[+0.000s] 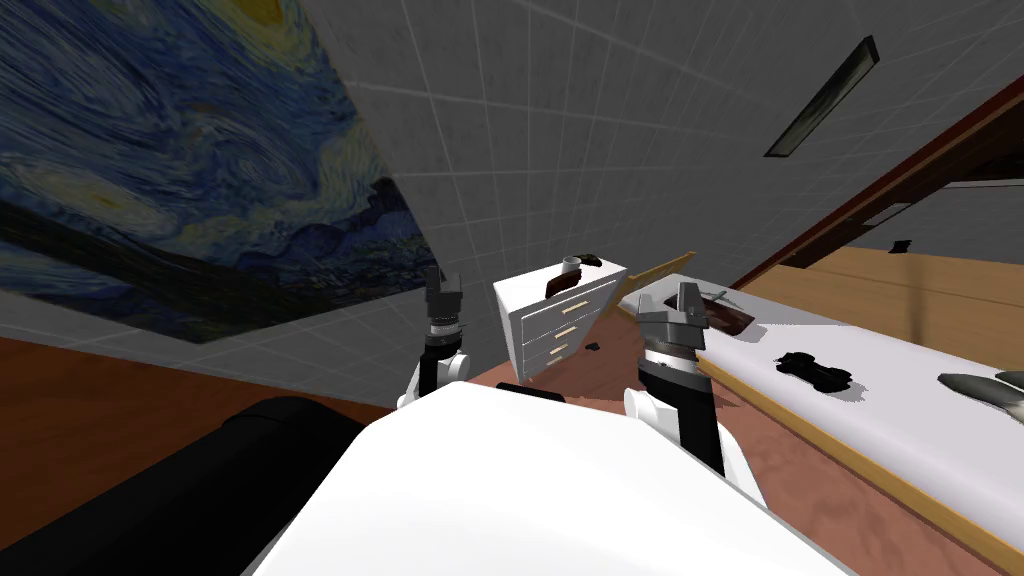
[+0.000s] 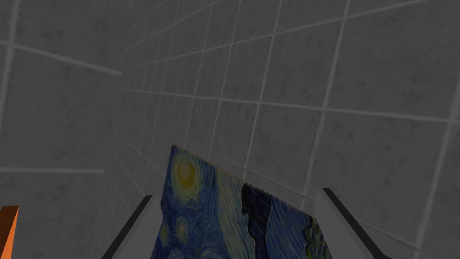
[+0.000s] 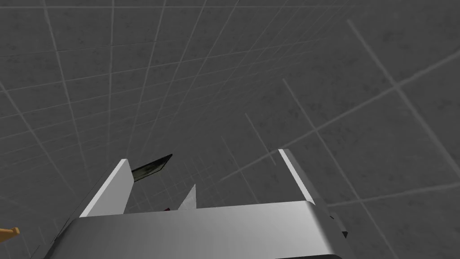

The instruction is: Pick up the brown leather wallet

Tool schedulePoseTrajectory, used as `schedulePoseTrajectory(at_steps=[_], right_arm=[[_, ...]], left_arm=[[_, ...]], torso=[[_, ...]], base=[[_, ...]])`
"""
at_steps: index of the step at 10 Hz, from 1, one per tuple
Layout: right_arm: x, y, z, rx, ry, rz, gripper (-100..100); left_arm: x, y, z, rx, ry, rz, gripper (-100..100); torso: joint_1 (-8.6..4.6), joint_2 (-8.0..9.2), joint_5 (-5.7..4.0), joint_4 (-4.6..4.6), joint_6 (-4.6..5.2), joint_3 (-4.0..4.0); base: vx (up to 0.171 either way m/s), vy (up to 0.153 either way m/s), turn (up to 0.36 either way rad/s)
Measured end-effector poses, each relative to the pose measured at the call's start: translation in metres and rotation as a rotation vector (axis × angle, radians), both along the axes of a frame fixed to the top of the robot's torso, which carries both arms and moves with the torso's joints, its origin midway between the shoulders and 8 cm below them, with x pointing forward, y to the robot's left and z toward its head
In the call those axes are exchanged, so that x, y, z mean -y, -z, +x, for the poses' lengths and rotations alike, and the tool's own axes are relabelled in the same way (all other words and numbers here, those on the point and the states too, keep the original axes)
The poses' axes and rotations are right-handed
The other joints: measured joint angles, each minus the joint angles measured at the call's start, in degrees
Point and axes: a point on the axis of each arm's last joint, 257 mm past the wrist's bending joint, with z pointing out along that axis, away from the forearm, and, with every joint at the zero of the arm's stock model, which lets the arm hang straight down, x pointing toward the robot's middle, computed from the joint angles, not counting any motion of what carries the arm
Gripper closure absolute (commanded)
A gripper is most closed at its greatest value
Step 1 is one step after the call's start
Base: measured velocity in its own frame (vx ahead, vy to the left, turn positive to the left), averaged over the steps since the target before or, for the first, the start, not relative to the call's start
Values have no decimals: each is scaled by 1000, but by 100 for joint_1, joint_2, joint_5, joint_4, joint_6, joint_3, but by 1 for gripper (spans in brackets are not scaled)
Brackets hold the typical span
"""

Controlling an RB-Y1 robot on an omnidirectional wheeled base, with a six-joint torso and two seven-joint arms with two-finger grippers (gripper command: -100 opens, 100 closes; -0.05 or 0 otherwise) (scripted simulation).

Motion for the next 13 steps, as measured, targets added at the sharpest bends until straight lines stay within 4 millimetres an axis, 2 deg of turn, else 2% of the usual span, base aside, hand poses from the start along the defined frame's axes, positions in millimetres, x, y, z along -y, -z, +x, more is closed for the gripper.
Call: schedulePoseTrajectory(at_steps=[6,13], right_arm=[[-35,2,6,8,-122,-152,-100],[-75,18,9,22,-272,-341,-100]], left_arm=[[0,0,0,0,0,0,0],[0,0,0,0,0,0,0]], torso=[[-30,21,-8,5,1,13],[-32,28,-7,6,-1,16]], base=[[-58,-70,78],[-78,-65,95]])
